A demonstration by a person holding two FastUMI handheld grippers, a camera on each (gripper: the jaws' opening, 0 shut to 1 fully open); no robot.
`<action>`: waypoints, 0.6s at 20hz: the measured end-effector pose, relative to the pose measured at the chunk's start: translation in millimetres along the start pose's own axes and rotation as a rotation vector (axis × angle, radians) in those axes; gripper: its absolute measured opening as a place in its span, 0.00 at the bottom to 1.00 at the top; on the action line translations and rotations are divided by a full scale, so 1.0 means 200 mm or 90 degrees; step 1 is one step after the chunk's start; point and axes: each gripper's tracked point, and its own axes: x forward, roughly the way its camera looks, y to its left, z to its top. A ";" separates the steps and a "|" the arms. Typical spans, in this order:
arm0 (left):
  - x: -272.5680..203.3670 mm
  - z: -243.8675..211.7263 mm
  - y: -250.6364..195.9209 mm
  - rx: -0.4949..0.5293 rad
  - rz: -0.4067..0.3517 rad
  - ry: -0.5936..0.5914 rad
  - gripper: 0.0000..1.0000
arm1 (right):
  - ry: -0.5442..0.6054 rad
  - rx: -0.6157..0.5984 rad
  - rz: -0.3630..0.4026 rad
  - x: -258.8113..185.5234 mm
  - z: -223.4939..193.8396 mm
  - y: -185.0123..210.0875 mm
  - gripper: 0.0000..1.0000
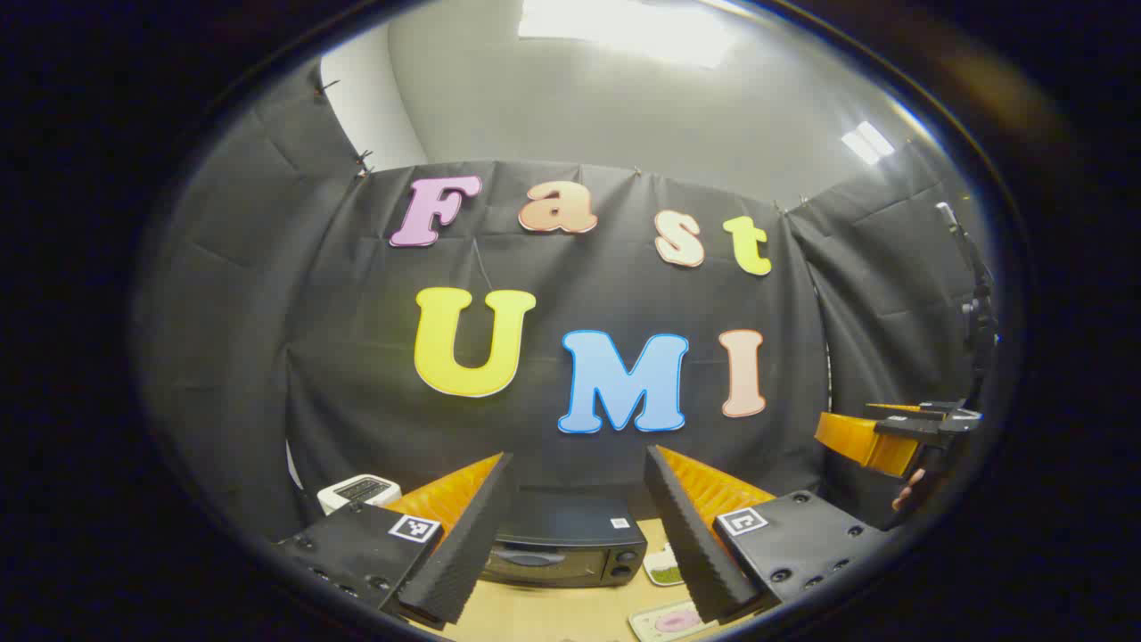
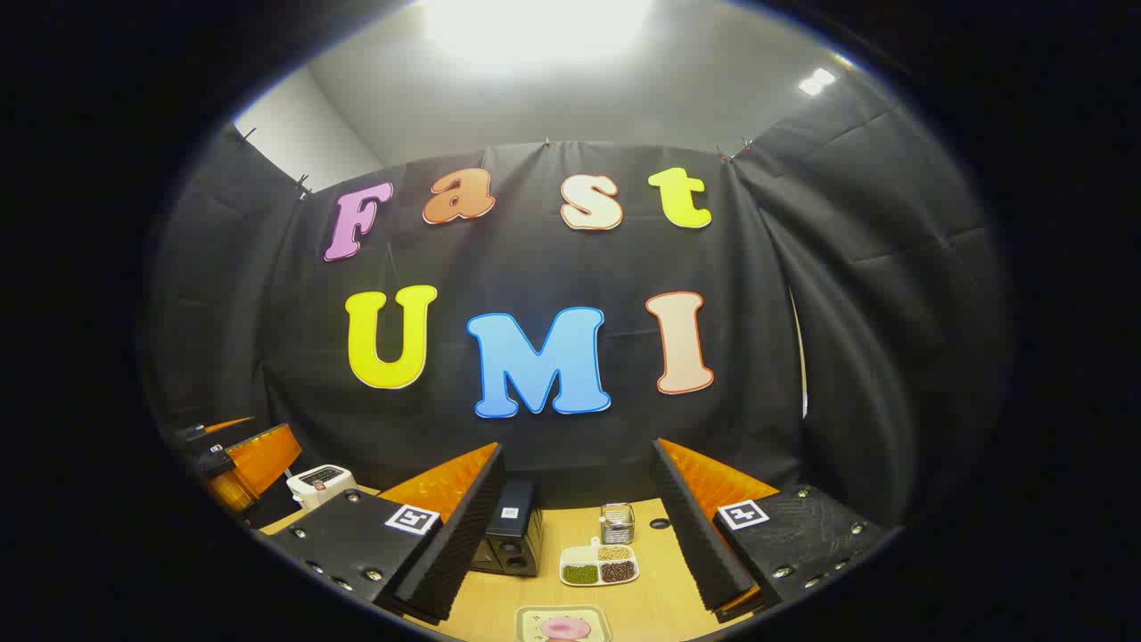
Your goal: Open the electric oven with the left hand, put the food in, and close the electric oven.
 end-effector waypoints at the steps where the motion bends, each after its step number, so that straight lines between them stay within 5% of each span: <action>1: 0.00 0.00 0.01 0.000 0.005 0.000 1.00 | 0.000 0.000 -0.004 0.00 -0.01 -0.01 0.98; 12: 0.05 -0.08 0.01 -0.022 0.018 0.026 0.97 | 0.004 -0.006 0.002 0.04 -0.02 -0.04 0.98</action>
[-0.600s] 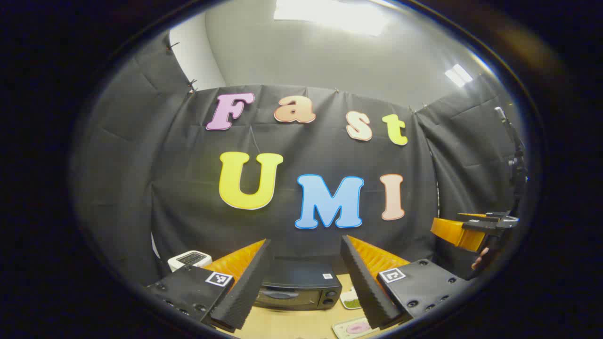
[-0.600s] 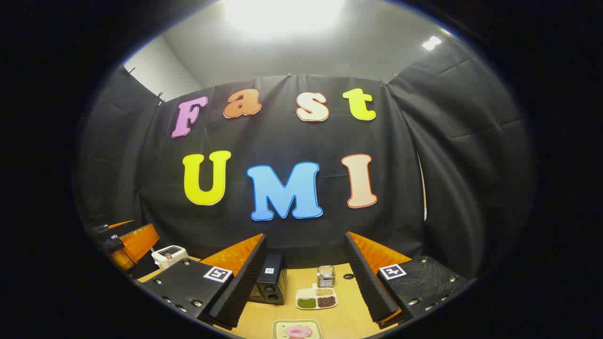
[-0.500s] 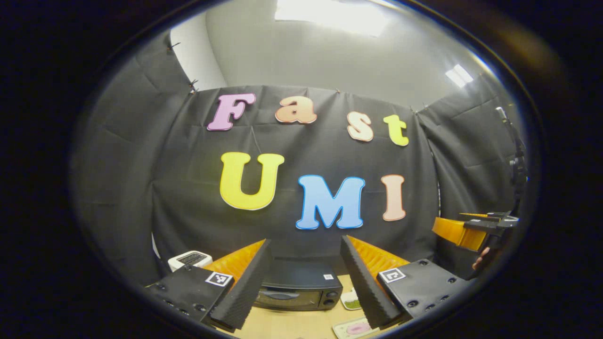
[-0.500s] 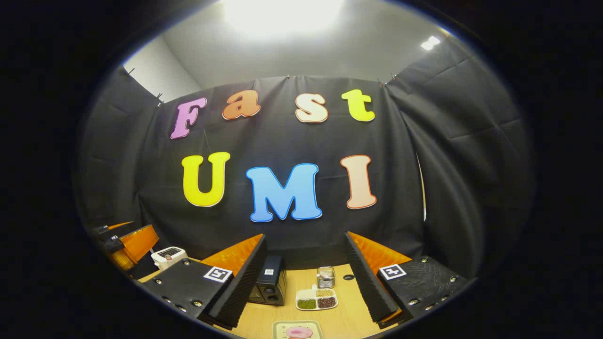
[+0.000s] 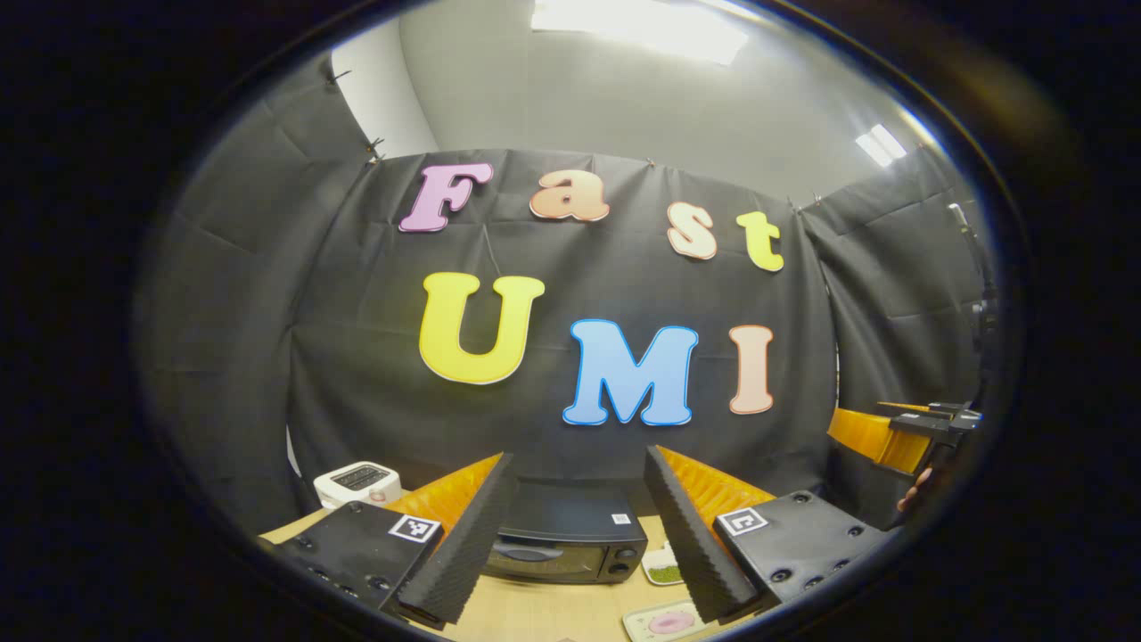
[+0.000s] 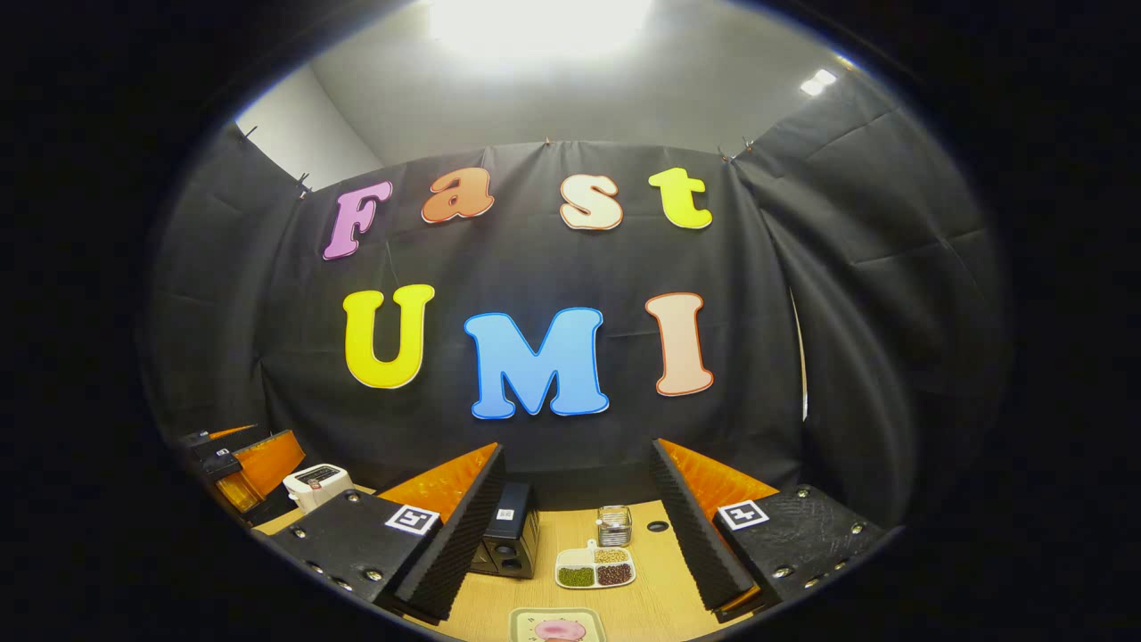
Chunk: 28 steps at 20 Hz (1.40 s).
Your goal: Open the electric oven with the left hand, put the food in, and close the electric oven.
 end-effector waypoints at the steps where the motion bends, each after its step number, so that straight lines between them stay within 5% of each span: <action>1: 0.00 0.00 -0.01 0.002 0.000 0.003 0.97 | 0.000 0.002 0.000 0.00 -0.01 -0.01 0.98; 10: 0.17 -0.22 0.04 -0.003 -0.004 0.079 1.00 | 0.019 0.000 0.002 0.06 -0.09 0.00 0.98; 15: 0.40 -0.52 0.10 0.024 -0.018 0.163 1.00 | 0.051 -0.011 0.002 0.12 -0.22 0.03 0.98; 16: 0.46 -0.59 0.11 0.033 -0.020 0.177 0.92 | 0.052 -0.014 0.002 0.13 -0.23 0.03 0.98; 17: 0.51 -0.65 0.13 0.039 -0.018 0.191 1.00 | 0.055 -0.017 0.002 0.14 -0.26 0.03 0.98; 18: 0.56 -0.72 0.15 0.042 -0.015 0.204 0.92 | 0.059 -0.023 -0.001 0.15 -0.28 0.03 0.98; 20: 0.65 -0.86 0.19 0.040 -0.012 0.233 1.00 | 0.068 -0.034 -0.008 0.16 -0.32 0.02 0.98; 23: 0.79 -1.04 0.26 0.039 -0.009 0.269 1.00 | 0.079 -0.038 -0.024 0.17 -0.36 0.00 0.98; 24: 0.82 -1.10 0.28 0.035 -0.005 0.283 0.92 | 0.084 -0.039 -0.031 0.18 -0.37 -0.01 0.98; 28: 0.93 -1.32 0.34 0.030 0.004 0.328 0.94 | 0.099 -0.036 -0.055 0.17 -0.40 -0.03 0.98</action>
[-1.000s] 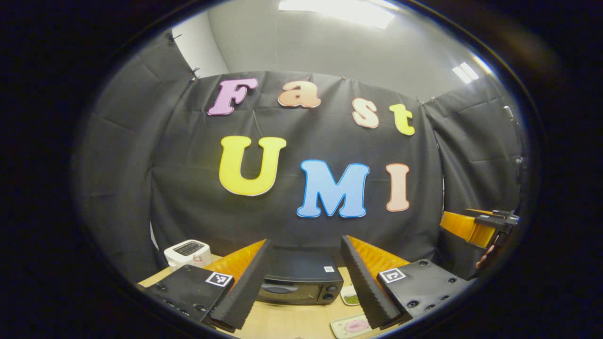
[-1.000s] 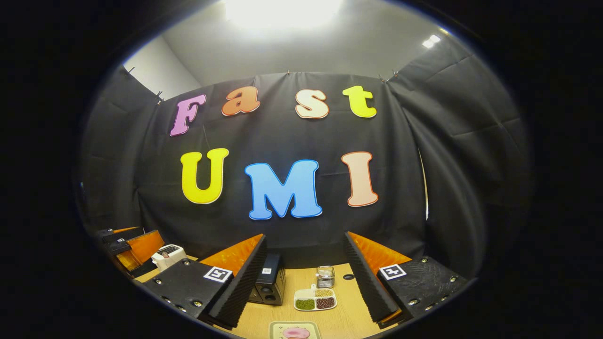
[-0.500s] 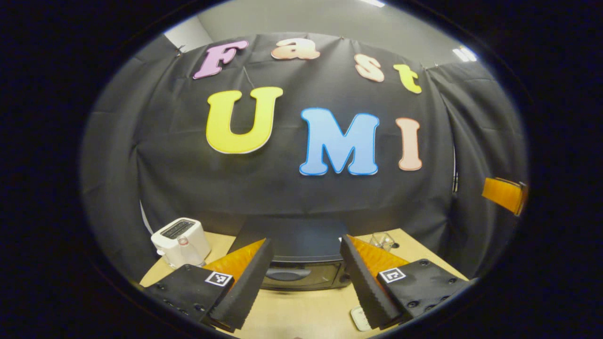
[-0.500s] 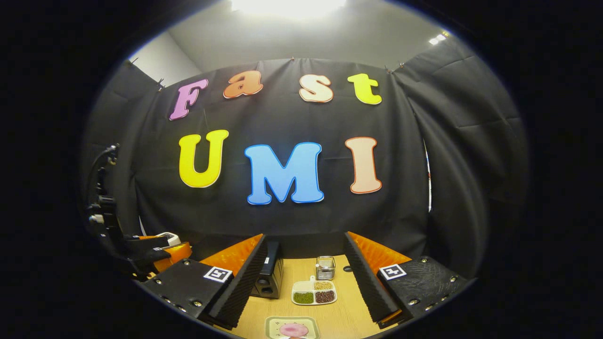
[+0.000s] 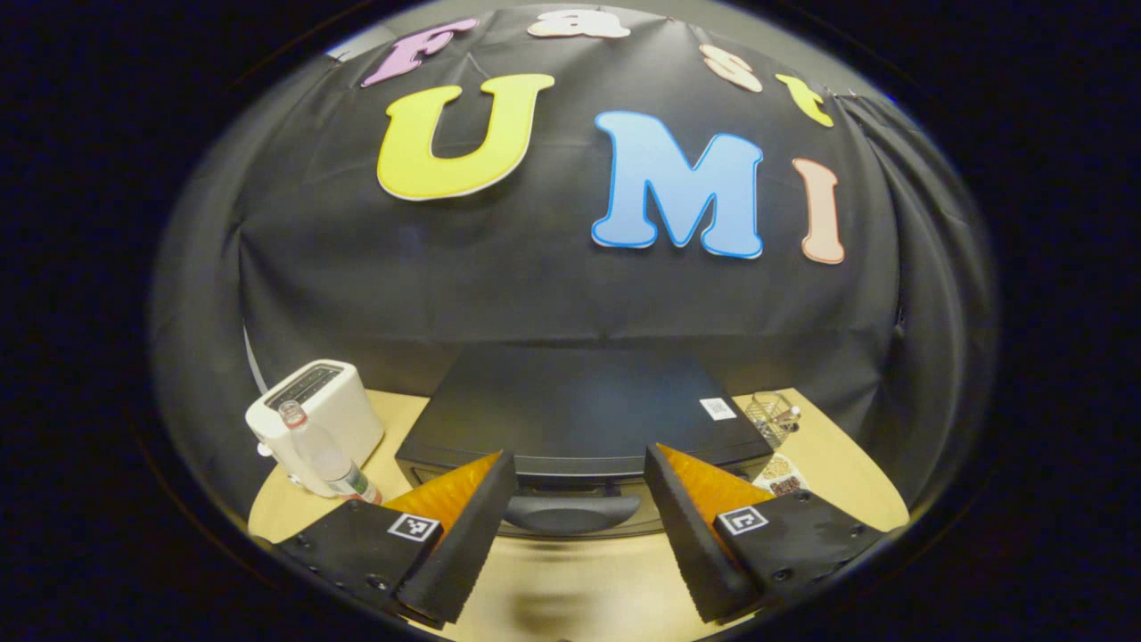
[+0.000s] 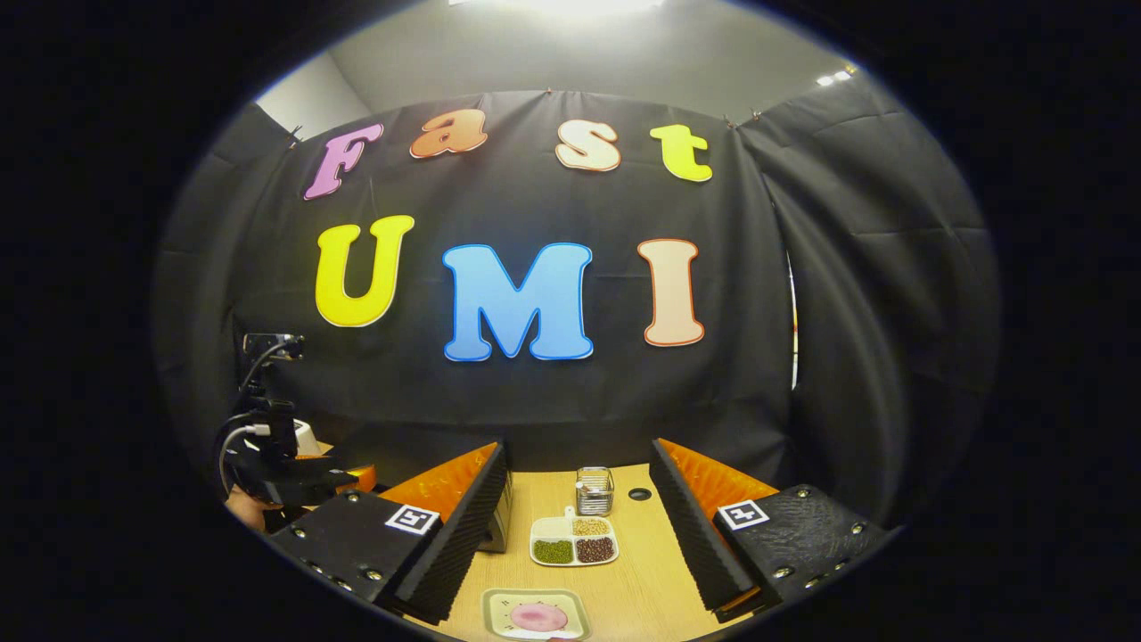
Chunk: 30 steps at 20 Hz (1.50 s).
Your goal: Open the electric oven with the left hand, put the food in, and close the electric oven.
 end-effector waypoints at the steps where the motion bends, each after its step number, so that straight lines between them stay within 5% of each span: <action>1: 0.04 -0.03 0.01 0.001 0.001 0.012 0.97 | 0.004 0.000 -0.005 0.00 -0.01 -0.01 0.98; 12: 0.17 -0.20 0.03 0.038 0.018 0.038 0.97 | 0.014 -0.002 -0.027 -0.01 -0.04 -0.04 0.98; 14: 0.15 -0.21 0.03 0.033 0.017 0.040 0.91 | 0.013 0.000 -0.022 -0.03 -0.03 -0.02 0.98; 16: 0.11 -0.24 0.03 0.035 0.017 0.043 1.00 | 0.007 -0.001 -0.016 -0.04 -0.02 -0.02 0.98; 30: -0.16 -0.56 0.01 -0.002 0.013 0.089 0.97 | 0.007 0.015 0.006 -0.13 -0.02 -0.05 0.98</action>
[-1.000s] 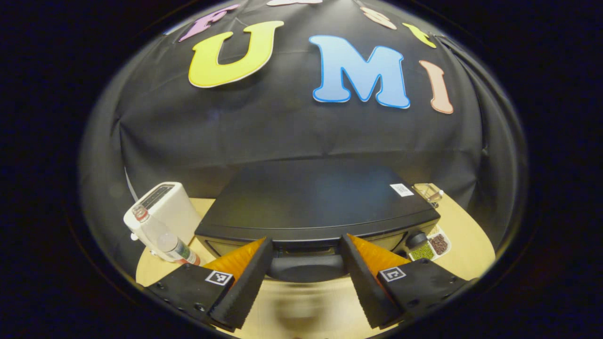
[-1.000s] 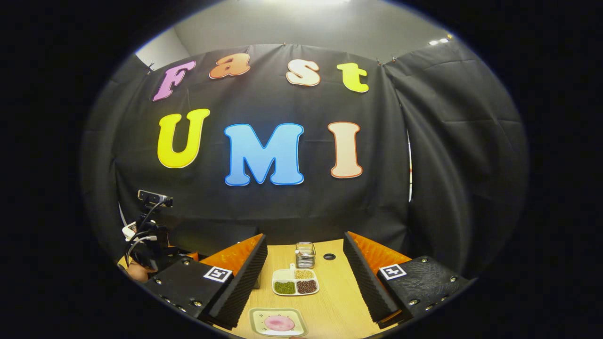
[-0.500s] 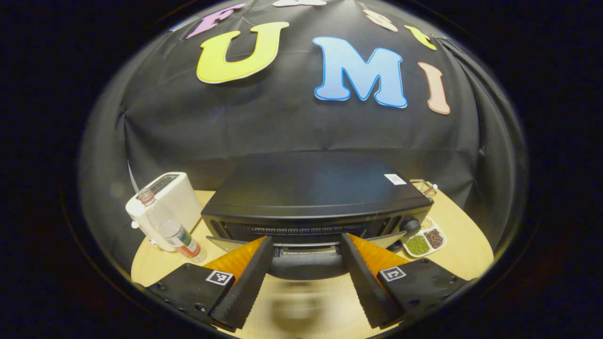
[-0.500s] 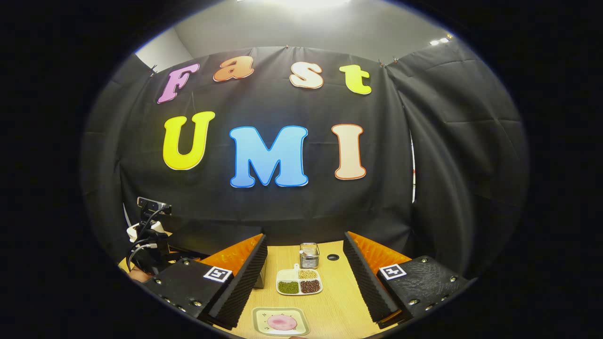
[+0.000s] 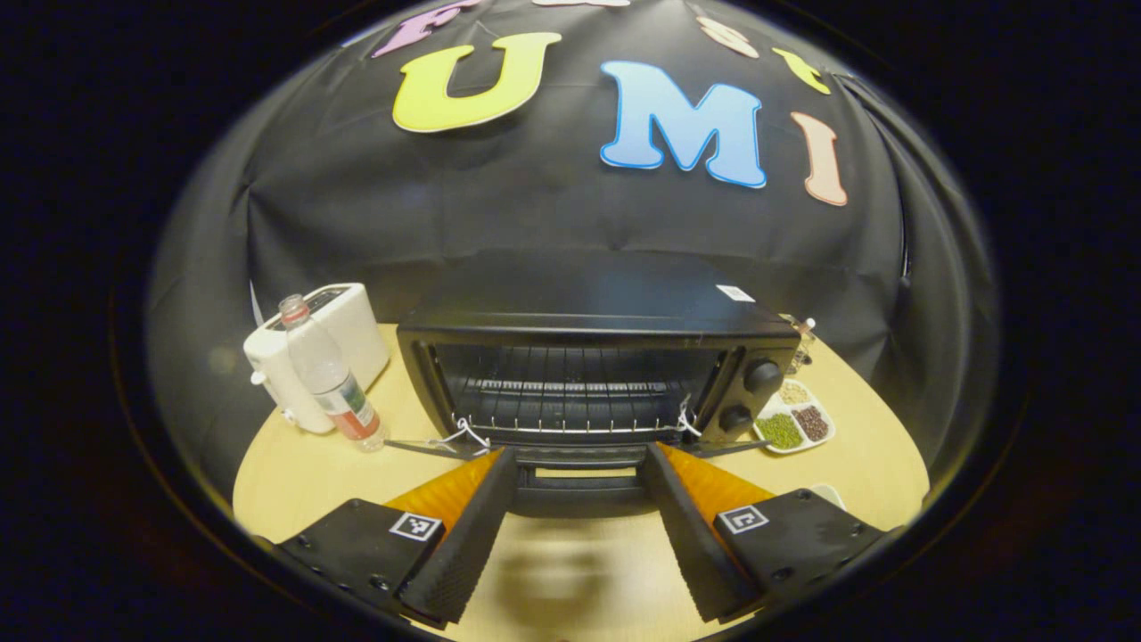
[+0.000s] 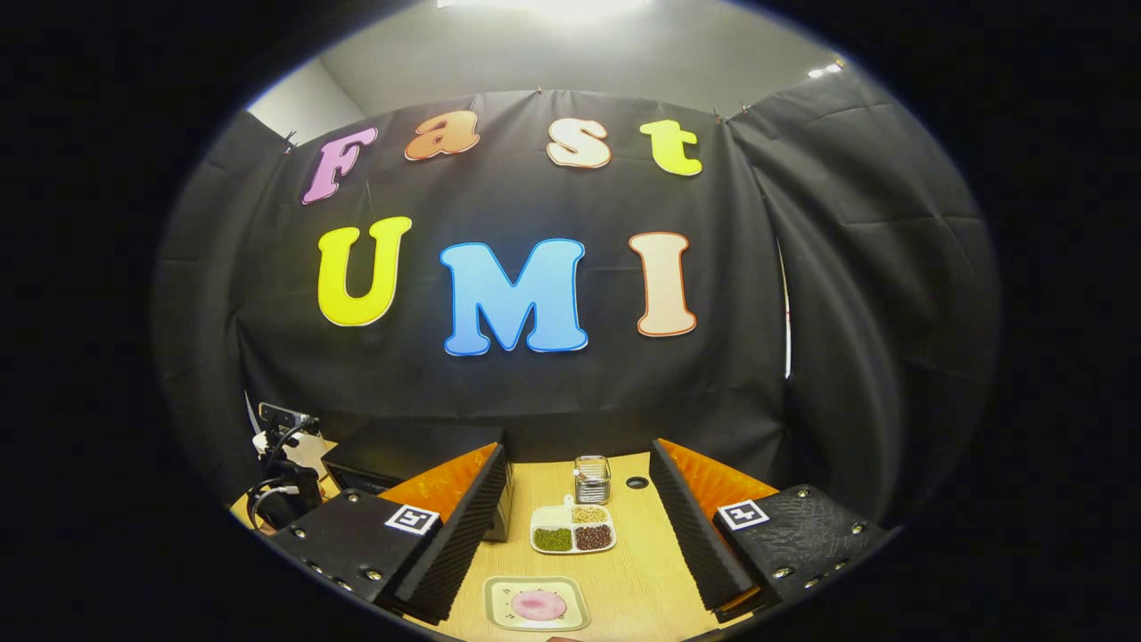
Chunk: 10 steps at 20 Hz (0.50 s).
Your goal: Open the electric oven with the left hand, put the food in, and close the electric oven.
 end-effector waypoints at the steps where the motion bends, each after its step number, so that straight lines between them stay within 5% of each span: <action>1: 0.00 -0.02 0.00 0.000 0.000 0.004 0.97 | -0.001 0.000 0.000 0.00 0.00 0.00 0.98; 10: -0.02 -0.30 -0.01 -0.001 -0.002 0.068 0.97 | 0.014 0.004 0.008 0.00 -0.04 0.02 0.98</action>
